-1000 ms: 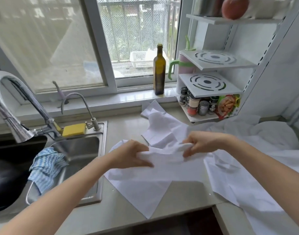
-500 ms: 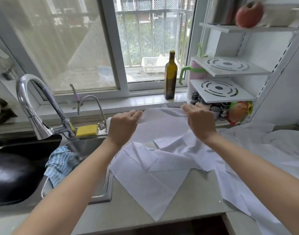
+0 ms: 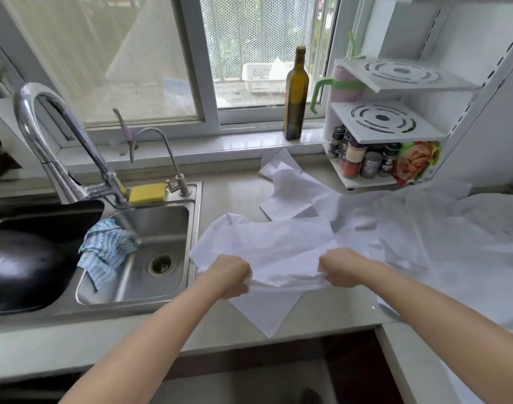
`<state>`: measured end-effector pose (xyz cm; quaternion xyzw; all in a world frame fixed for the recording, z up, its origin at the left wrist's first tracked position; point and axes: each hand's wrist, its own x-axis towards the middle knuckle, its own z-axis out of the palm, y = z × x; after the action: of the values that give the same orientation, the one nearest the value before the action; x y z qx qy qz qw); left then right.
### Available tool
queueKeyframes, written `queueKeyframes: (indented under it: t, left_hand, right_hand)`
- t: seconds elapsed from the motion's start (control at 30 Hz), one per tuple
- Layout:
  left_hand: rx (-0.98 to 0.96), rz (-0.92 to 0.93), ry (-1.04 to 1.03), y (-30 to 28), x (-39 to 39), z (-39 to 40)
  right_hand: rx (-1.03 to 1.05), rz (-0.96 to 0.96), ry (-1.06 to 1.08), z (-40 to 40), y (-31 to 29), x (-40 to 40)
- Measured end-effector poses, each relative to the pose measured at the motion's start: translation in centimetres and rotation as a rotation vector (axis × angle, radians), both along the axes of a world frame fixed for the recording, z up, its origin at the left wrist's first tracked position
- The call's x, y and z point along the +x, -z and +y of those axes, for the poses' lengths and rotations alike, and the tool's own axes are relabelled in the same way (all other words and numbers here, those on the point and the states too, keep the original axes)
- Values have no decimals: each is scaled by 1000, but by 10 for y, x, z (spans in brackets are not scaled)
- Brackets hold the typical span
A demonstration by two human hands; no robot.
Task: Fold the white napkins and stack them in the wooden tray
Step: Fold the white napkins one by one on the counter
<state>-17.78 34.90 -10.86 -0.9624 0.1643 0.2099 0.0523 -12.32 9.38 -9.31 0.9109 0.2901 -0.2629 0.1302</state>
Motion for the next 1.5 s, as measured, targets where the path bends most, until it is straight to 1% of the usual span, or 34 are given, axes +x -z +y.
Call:
queueKeyframes:
  t: [0.07, 0.17, 0.2, 0.23, 0.3, 0.37, 0.43, 0.5, 0.57, 0.63, 0.7, 0.83, 0.9, 1.03, 1.2, 1.3, 1.4, 1.5]
  left_hand:
    - [-3, 131, 1, 12, -13, -4]
    - [-64, 455, -36, 23, -25, -6]
    - [-81, 530, -43, 24, -27, -6]
    - [-89, 573, -41, 25, -28, -6]
    - [-109, 594, -41, 26, -28, -7]
    - [-152, 569, -71, 29, -24, -4]
    - [-210, 502, -125, 33, -20, 2]
    - [-276, 378, -173, 39, -14, 9]
    - [-324, 254, -222, 44, -6, 12]
    - [-363, 175, -284, 50, 4, 13]
    - [-385, 126, -337, 55, 16, 11]
    - [-377, 26, -406, 65, 37, 5]
    - [-327, -24, -441, 70, 43, 1]
    - [-202, -86, -464, 79, 53, -6]
    - [-158, -61, -512, 88, 66, -7]
    - [-146, -10, -488, 92, 70, -3]
    - [-93, 29, -436, 92, 71, -1]
    - [-60, 28, -395, 90, 73, -3]
  right_hand:
    - [-33, 129, 40, -1, 11, -11]
    - [-44, 297, 68, -4, 21, -21]
    - [-56, 351, 85, -5, 23, -23]
    - [-71, 394, 104, -5, 24, -25]
    - [-78, 448, 144, -8, 25, -26]
    - [-2, 489, 223, -12, 27, -25]
    - [159, 488, 331, -15, 32, -22]
    - [307, 399, 390, -14, 40, -18]
    - [387, 296, 442, -12, 51, -13]
    - [445, 232, 527, -12, 64, -7]
    - [431, 167, 570, -11, 75, 1]
    - [366, 40, 572, -4, 90, 21]
    - [338, -38, 519, 3, 94, 34]
    - [346, -71, 422, 19, 99, 53]
    - [444, -87, 337, 27, 110, 60]
    - [464, -62, 311, 26, 113, 57]
    - [423, -33, 287, 26, 112, 56]
    - [332, -56, 283, 30, 111, 55]
